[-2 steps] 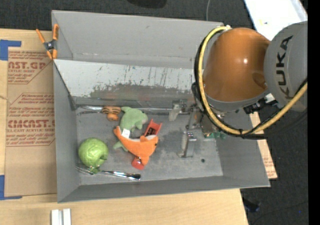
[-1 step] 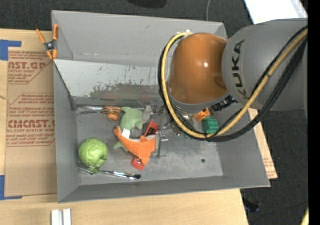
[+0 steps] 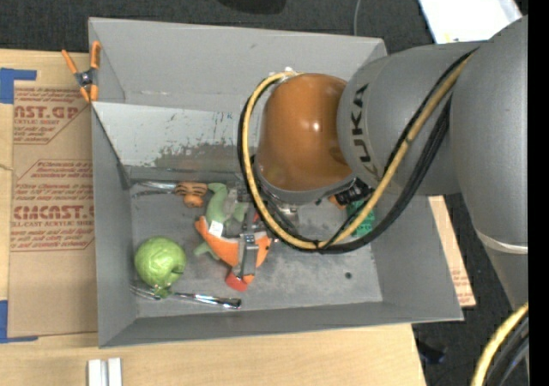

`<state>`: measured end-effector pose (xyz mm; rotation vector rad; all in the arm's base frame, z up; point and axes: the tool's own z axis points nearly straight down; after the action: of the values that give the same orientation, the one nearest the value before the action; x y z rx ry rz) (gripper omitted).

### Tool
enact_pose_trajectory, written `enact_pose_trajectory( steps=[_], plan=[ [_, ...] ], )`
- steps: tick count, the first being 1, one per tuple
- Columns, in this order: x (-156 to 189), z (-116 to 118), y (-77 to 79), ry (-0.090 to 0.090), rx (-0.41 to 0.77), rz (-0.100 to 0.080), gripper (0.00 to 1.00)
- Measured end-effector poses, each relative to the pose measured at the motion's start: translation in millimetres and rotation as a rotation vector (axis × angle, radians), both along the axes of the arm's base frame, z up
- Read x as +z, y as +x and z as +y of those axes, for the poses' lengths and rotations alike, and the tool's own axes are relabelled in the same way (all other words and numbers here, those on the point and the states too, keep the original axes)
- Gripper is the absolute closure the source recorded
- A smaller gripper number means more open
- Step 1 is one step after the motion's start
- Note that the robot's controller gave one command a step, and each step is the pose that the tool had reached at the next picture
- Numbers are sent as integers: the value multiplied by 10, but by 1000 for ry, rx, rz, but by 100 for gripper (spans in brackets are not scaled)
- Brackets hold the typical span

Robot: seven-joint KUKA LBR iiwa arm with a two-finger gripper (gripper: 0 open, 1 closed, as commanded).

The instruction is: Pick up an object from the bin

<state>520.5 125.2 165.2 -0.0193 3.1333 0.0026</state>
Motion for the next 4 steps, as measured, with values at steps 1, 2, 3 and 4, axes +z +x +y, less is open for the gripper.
enact_pose_trajectory(
  steps=[1, 2, 3, 4],
  plan=[
    [-194, 147, -125, -2, 178, 2, 0],
    [-232, 221, -121, 0, 89, 3, 0],
    [-65, 218, -34, 1, -74, 6, 0],
    [-564, 454, 72, 2, 24, -3, 0]
  ],
)
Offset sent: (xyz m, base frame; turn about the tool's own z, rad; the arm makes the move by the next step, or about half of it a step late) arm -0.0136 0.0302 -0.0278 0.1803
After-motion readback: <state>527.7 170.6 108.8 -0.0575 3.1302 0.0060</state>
